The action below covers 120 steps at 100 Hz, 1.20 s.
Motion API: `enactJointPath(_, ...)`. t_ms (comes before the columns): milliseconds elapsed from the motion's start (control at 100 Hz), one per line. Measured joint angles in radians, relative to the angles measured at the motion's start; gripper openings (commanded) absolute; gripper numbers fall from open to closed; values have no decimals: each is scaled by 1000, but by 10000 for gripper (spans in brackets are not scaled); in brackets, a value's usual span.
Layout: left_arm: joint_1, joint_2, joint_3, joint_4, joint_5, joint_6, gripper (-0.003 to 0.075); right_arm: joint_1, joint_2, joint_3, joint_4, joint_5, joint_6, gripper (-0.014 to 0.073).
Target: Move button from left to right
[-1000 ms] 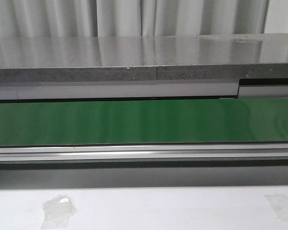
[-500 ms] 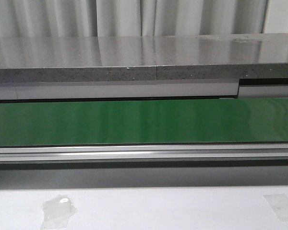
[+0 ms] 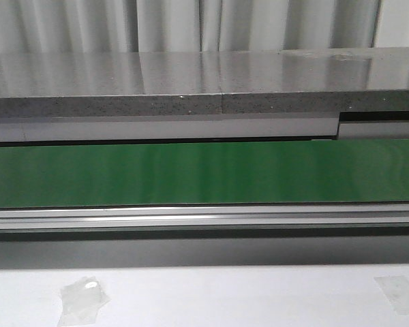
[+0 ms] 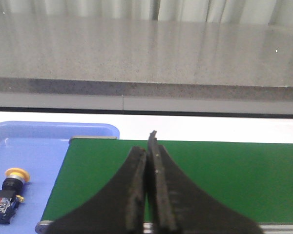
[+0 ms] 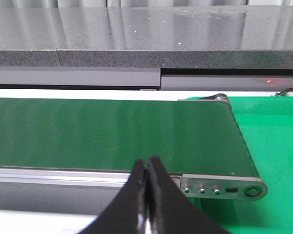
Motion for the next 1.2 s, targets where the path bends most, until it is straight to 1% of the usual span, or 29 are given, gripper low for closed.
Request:
enactJointPath(200,0,232,-243,0,208,0,-20,0,0,0,-7,0,0,-71)
enactJointPath(360,0,389,-374,0,313,0,-20,0,0,0,-7,0,0,-71)
enactJointPath(500,0,497,-437,0,379,9,-20,0,0,0,-7,0,0,-71)
enactJointPath(620,0,561,-451,0,396,25,-19,0,0,0,-7,0,0,-71)
enactJointPath(690,0,591,-451,0,405,26,4,0,0,0,-7,0,0,-71)
enactJointPath(760,0,615,-451,0,417,26,96,0,0,0,-7,0,0,-71)
enactJointPath(800,0,623,-451,0,425,28,185,0,0,0,-7,0,0,-71)
enactJointPath(810,0,625,-451,0,427,28,220,0,0,0,-7,0,0,-71)
enactJointPath(830,0,630,-451,2,429,28,256,0,0,0,-7,0,0,-71)
enactJointPath(880,0,631,-451,8,433,28,408,0,0,0,-7,0,0,-71)
enactJointPath(900,0,631,-451,10,433,28,443,0,0,0,-7,0,0,-71)
enactJointPath(930,0,631,-451,15,433,28,521,0,0,0,-7,0,0,-71)
enactJointPath(980,0,631,-451,21,434,28,598,0,0,0,-7,0,0,-71)
enactJointPath(1010,0,631,-451,21,436,28,627,0,0,0,-7,0,0,-71)
enactJointPath(1040,0,631,-451,29,438,28,633,0,0,0,-7,0,0,-71)
enactJointPath(1110,0,631,-451,43,442,26,628,0,0,0,-7,0,0,-71)
enactJointPath(1200,0,631,-453,90,444,-13,628,0,0,0,-7,0,0,-71)
